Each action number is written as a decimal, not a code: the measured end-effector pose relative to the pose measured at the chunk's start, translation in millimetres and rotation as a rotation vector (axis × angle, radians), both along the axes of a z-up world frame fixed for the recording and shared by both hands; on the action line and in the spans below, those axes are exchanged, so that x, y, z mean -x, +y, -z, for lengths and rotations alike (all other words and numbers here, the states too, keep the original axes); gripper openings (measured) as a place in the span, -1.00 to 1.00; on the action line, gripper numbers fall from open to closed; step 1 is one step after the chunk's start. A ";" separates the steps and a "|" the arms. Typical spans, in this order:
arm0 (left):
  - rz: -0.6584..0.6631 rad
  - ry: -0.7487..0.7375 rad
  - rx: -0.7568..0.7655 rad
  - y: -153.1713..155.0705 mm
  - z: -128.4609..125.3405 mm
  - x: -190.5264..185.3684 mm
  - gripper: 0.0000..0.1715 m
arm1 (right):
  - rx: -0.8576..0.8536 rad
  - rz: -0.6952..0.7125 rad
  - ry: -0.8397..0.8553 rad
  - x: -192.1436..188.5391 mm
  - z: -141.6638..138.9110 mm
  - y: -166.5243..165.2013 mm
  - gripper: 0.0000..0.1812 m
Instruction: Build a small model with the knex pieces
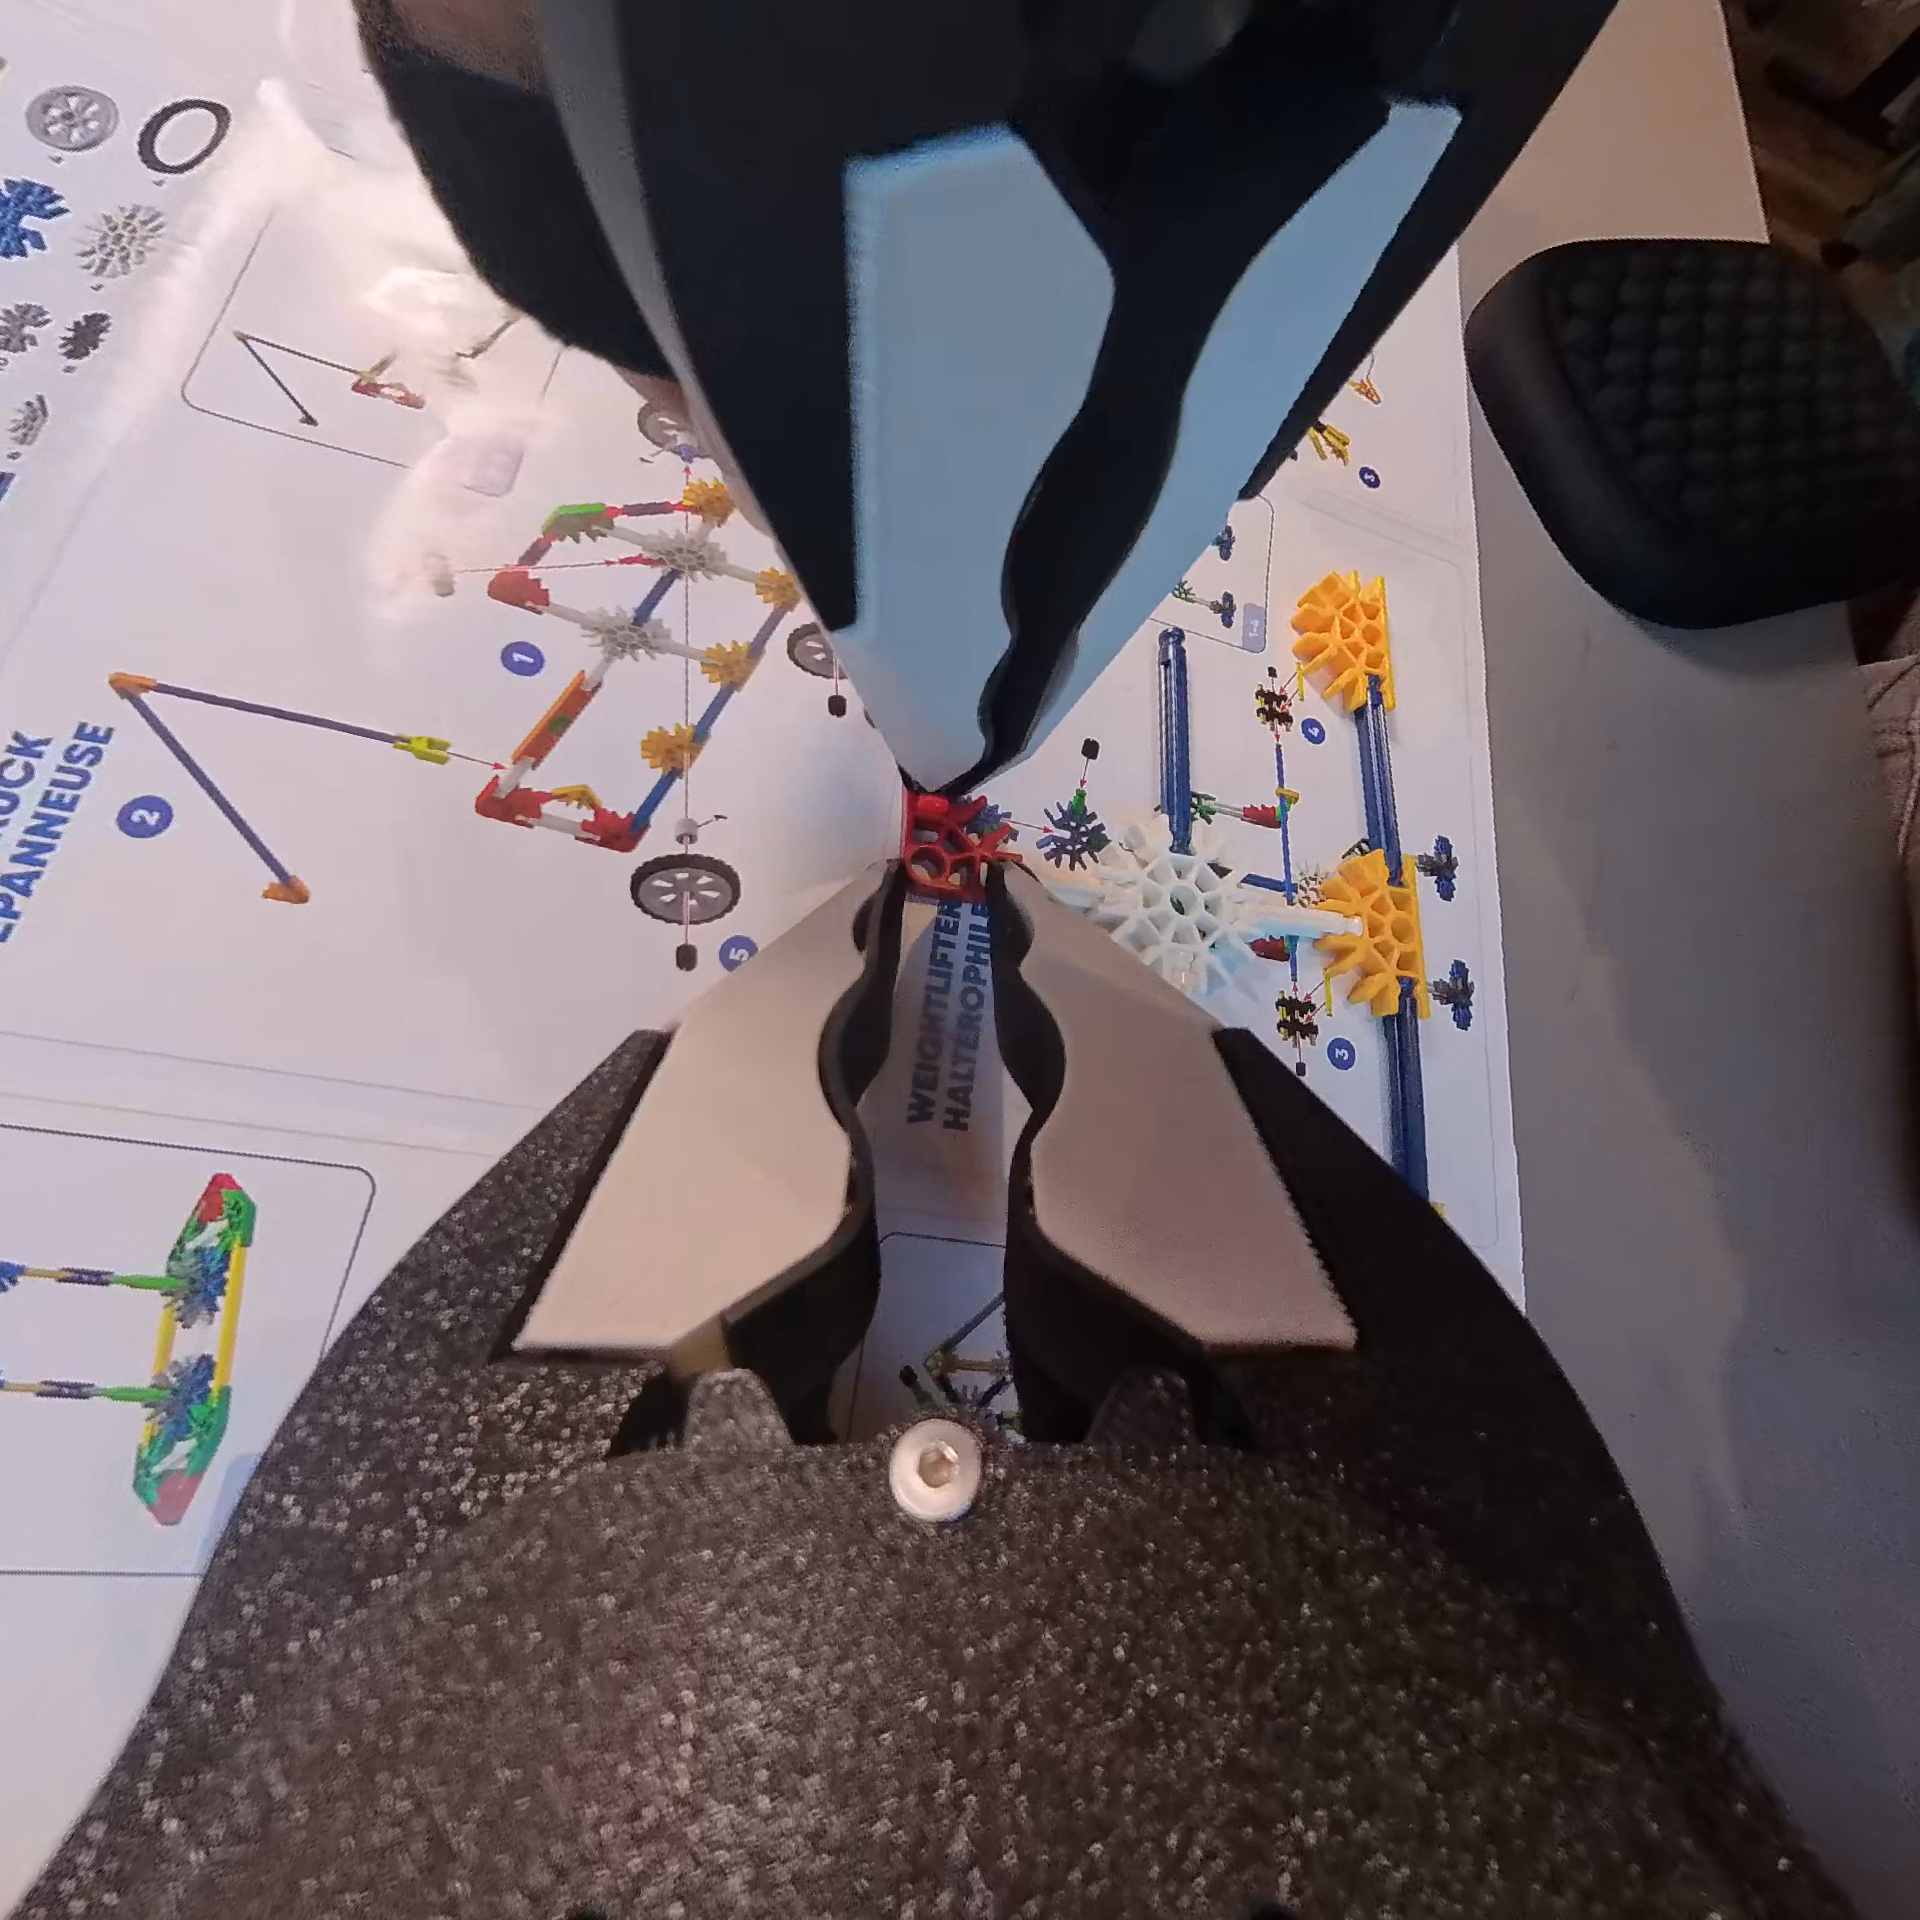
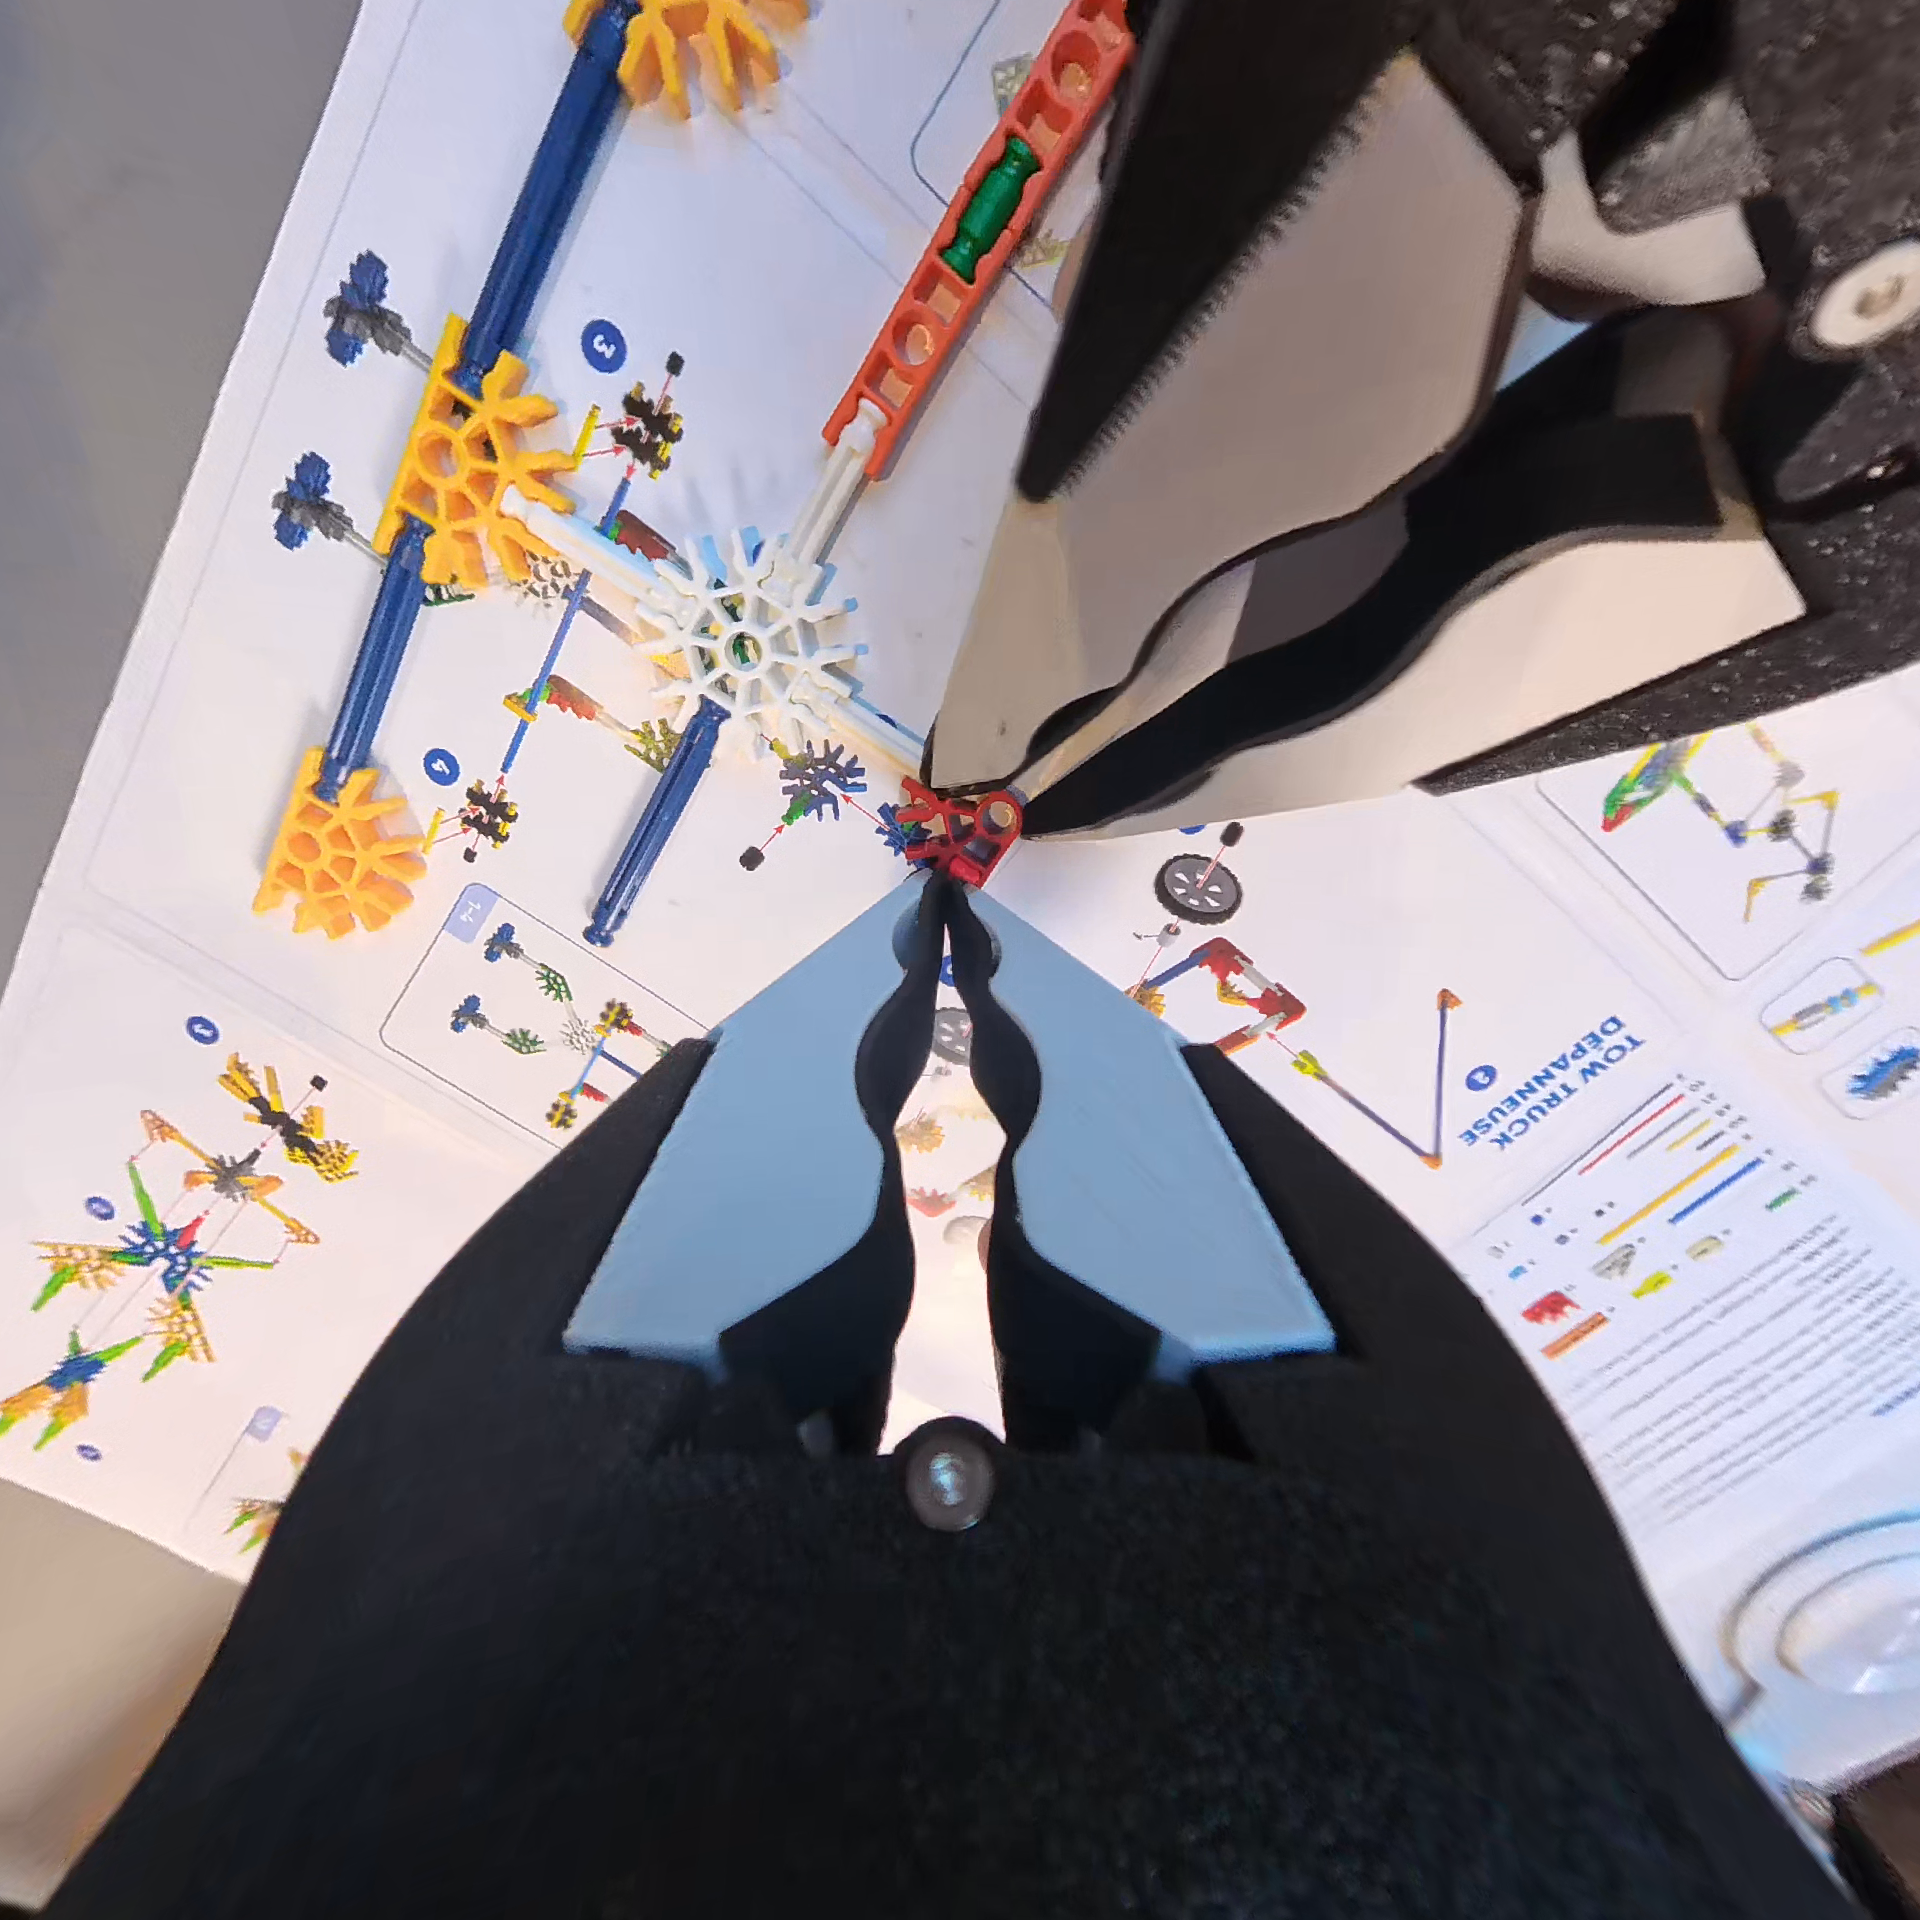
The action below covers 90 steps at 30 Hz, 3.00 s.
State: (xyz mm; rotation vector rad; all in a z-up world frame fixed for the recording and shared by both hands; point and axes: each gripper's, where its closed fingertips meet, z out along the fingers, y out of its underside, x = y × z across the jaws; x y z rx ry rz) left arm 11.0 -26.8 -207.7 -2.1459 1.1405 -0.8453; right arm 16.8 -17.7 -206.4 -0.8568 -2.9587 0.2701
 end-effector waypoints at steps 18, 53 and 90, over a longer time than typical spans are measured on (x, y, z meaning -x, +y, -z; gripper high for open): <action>-0.007 0.010 -0.020 0.1 0.4 0.5 -0.85 | 0.109 0.461 0.157 2.5 -3.1 1.8 -1.00; -0.007 0.006 -0.012 -0.2 0.2 0.8 -0.85 | 0.135 0.607 0.264 1.4 -3.2 3.4 -1.00; -0.027 -0.030 -0.164 -29.9 -57.1 42.9 -0.72 | 0.251 0.908 0.442 -74.4 2.6 -65.5 -0.84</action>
